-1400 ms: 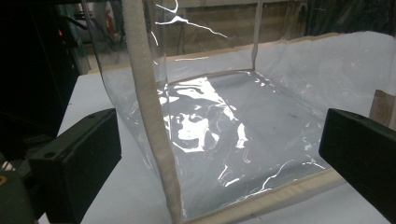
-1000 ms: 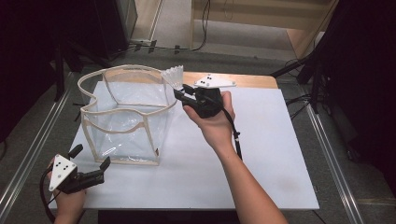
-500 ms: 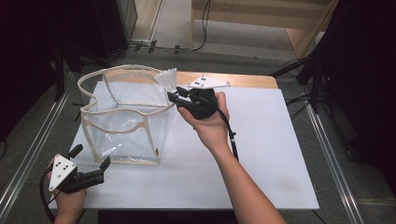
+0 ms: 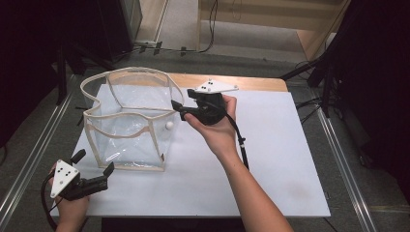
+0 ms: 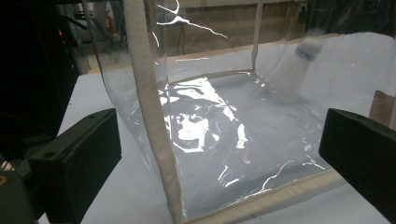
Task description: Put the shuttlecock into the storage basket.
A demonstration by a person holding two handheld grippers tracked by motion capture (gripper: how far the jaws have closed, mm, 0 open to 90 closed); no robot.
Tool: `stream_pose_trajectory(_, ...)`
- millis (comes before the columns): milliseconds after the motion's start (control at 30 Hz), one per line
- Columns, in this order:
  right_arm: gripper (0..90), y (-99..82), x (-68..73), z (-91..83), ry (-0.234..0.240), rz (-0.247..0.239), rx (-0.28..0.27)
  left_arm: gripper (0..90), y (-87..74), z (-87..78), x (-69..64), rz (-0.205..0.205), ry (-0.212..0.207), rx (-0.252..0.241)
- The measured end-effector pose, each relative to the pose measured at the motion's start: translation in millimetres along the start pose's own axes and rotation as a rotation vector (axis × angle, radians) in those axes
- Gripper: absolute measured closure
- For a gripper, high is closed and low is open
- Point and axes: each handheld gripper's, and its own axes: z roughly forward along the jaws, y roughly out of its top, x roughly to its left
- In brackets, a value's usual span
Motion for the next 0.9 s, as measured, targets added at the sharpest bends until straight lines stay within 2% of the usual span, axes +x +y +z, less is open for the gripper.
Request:
stream_pose_trajectory(100, 20.7, -1.4, -0.8, -4.2, -0.012, -0.002, 0.001, 0.0, 0.0, -0.1, -0.2, 0.002, 0.001, 0.002)
stream_pose_trajectory(200, 9.6, -4.6, -0.9, -8.4, 0.021, -0.024, -0.003, 0.0, 0.0, 0.0, 0.0, 0.003, 0.001, 0.002)
stream_pose_trajectory(367, 9.0, -12.0, -1.7, -14.6, 0.004, -0.044, -0.022, 0.0, -0.1, 0.0, -0.3, 0.004, 0.002, 0.003)
stream_pose_trajectory(467, 0.0, -16.8, -4.1, -18.6, 0.023, -0.049, -0.029, 0.0, 0.0, -0.2, -0.4, 0.005, 0.003, 0.005)
stream_pose_trajectory(533, 0.0, -20.8, -6.5, -21.9, 0.041, -0.047, -0.039, 0.0, 0.0, -0.2, -0.5, 0.005, 0.003, 0.005)
stream_pose_trajectory(667, 0.0, -29.0, -9.6, -26.4, 0.005, -0.062, -0.041, 0.0, 0.0, -0.3, -0.6, 0.009, 0.005, 0.007)
stream_pose_trajectory(900, 0.0, -44.1, -15.4, -34.2, -0.011, -0.060, -0.054, 0.0, 0.0, 0.0, -0.8, 0.009, 0.005, 0.007)
